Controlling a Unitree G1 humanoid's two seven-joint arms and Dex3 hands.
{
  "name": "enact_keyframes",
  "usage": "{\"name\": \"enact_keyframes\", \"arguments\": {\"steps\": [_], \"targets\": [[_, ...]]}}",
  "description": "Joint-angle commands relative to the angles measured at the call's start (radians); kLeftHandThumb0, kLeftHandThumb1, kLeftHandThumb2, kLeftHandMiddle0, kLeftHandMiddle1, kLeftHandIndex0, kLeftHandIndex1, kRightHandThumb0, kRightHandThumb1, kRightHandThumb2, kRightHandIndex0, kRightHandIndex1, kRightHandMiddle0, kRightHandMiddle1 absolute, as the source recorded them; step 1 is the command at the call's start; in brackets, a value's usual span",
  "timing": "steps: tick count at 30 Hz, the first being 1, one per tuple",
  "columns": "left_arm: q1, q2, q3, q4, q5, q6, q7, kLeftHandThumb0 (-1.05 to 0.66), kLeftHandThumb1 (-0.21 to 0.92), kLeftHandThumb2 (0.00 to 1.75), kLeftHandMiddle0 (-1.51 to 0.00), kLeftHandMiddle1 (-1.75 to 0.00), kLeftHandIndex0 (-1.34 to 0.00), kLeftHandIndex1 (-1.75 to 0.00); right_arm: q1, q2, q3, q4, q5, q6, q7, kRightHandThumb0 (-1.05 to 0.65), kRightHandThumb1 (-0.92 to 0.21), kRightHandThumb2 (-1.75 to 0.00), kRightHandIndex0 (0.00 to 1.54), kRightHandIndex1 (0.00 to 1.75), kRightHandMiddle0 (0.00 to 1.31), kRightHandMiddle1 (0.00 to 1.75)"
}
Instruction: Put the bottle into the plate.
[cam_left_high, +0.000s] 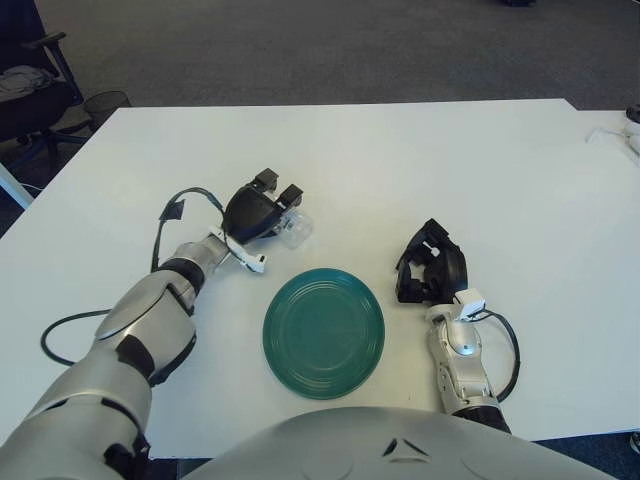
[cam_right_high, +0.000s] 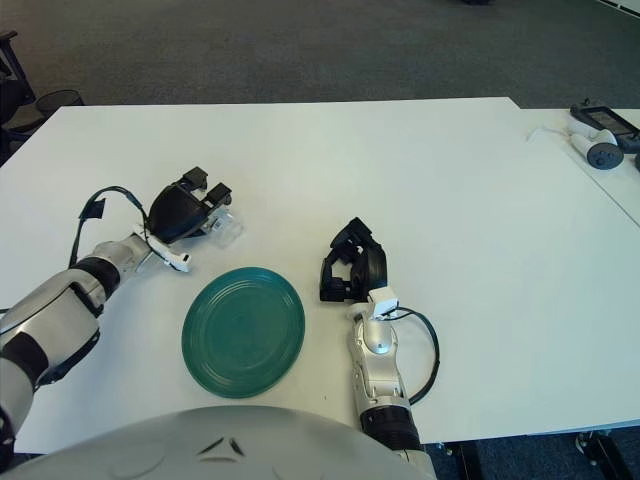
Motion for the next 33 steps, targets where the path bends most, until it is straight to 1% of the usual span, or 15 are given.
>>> {"name": "enact_keyframes", "arguments": {"steps": [1,6,8,9,10,11,12,14,17,20,21,23,27,29,33], "targets": [[0.008,0.054,0.016,-0.048,-0.02,-0.075,-0.052,0.0,0.02,1.66,-0.84,-1.74,-0.6,-1.75,0.093,0.015,-0.005,0.103,0.008,0.05,0.002,0.0,0.04,-1.67,0.93,1.58,0.66,1.75],[0.005,0.1,0.07,-0.126,-0.074,-0.158,-0.097,0.0,0.03,1.65,-0.83,-1.73,-0.6,-1.75,0.09,0.015,-0.006,0.11,0.01,0.051,0.005,0.0,0.05,-1.67,0.94,1.58,0.66,1.75],[0.011,0.129,0.123,-0.203,-0.135,-0.236,-0.139,0.0,0.04,1.64,-0.83,-1.73,-0.59,-1.75,0.089,0.016,-0.007,0.114,0.016,0.054,0.01,0.0,0.05,-1.67,0.94,1.58,0.66,1.75],[0.027,0.151,0.169,-0.287,-0.208,-0.288,-0.205,0.0,0.04,1.63,-0.82,-1.73,-0.58,-1.75,0.088,0.016,-0.008,0.116,0.02,0.056,0.015,0.0,0.05,-1.67,0.94,1.57,0.66,1.75],[0.041,0.166,0.203,-0.349,-0.26,-0.322,-0.257,0.0,0.06,1.62,-0.81,-1.73,-0.58,-1.75,0.088,0.016,-0.008,0.117,0.023,0.057,0.018,0.0,0.05,-1.67,0.94,1.57,0.66,1.75],[0.066,0.186,0.242,-0.444,-0.352,-0.351,-0.346,0.0,0.06,1.61,-0.81,-1.73,-0.57,-1.75,0.088,0.017,-0.009,0.118,0.027,0.059,0.021,0.0,0.05,-1.67,0.94,1.57,0.66,1.75],[0.086,0.199,0.27,-0.513,-0.417,-0.366,-0.412,0.0,0.07,1.61,-0.81,-1.72,-0.57,-1.75,0.087,0.018,-0.01,0.118,0.029,0.06,0.023,0.0,0.05,-1.67,0.94,1.57,0.66,1.75],[0.124,0.223,0.307,-0.645,-0.533,-0.363,-0.528,0.0,0.07,1.6,-0.8,-1.72,-0.57,-1.75,0.087,0.021,-0.011,0.119,0.031,0.063,0.024,0.0,0.05,-1.67,0.94,1.57,0.66,1.75],[0.148,0.233,0.328,-0.701,-0.666,-0.392,-0.642,0.0,0.08,1.59,-0.8,-1.71,-0.56,-1.75,0.086,0.025,-0.013,0.12,0.034,0.066,0.024,0.0,0.05,-1.67,0.94,1.57,0.66,1.75],[0.175,0.242,0.352,-0.791,-0.759,-0.376,-0.739,0.0,0.07,1.59,-0.81,-1.7,-0.57,-1.75,0.084,0.027,-0.014,0.121,0.035,0.067,0.024,0.0,0.05,-1.68,0.94,1.57,0.66,1.75],[0.186,0.252,0.36,-0.851,-0.787,-0.363,-0.774,0.0,0.06,1.6,-0.82,-1.69,-0.58,-1.75,0.082,0.029,-0.014,0.124,0.034,0.068,0.021,0.0,0.05,-1.68,0.94,1.57,0.66,1.75],[0.209,0.264,0.378,-0.943,-0.821,-0.337,-0.831,0.0,0.05,1.62,-0.82,-1.71,-0.59,-1.75,0.079,0.031,-0.014,0.128,0.032,0.068,0.018,0.0,0.05,-1.68,0.94,1.57,0.67,1.75],[0.27,0.271,0.417,-1.093,-0.863,-0.286,-0.916,0.0,-0.03,1.71,-0.85,-1.74,-0.67,-1.74,0.076,0.035,-0.014,0.134,0.029,0.067,0.013,0.0,0.06,-1.68,0.95,1.57,0.67,1.75],[0.296,0.267,0.432,-1.142,-0.884,-0.27,-0.956,0.0,-0.05,1.73,-0.86,-1.74,-0.69,-1.73,0.073,0.035,-0.014,0.14,0.032,0.063,0.016,0.0,0.06,-1.68,0.95,1.57,0.67,1.75],[0.319,0.243,0.454,-1.202,-0.925,-0.253,-1.039,0.0,-0.06,1.74,-0.87,-1.75,-0.7,-1.73,0.066,0.035,-0.018,0.158,0.052,0.046,0.041,0.0,0.06,-1.69,0.94,1.6,0.67,1.75]]}}
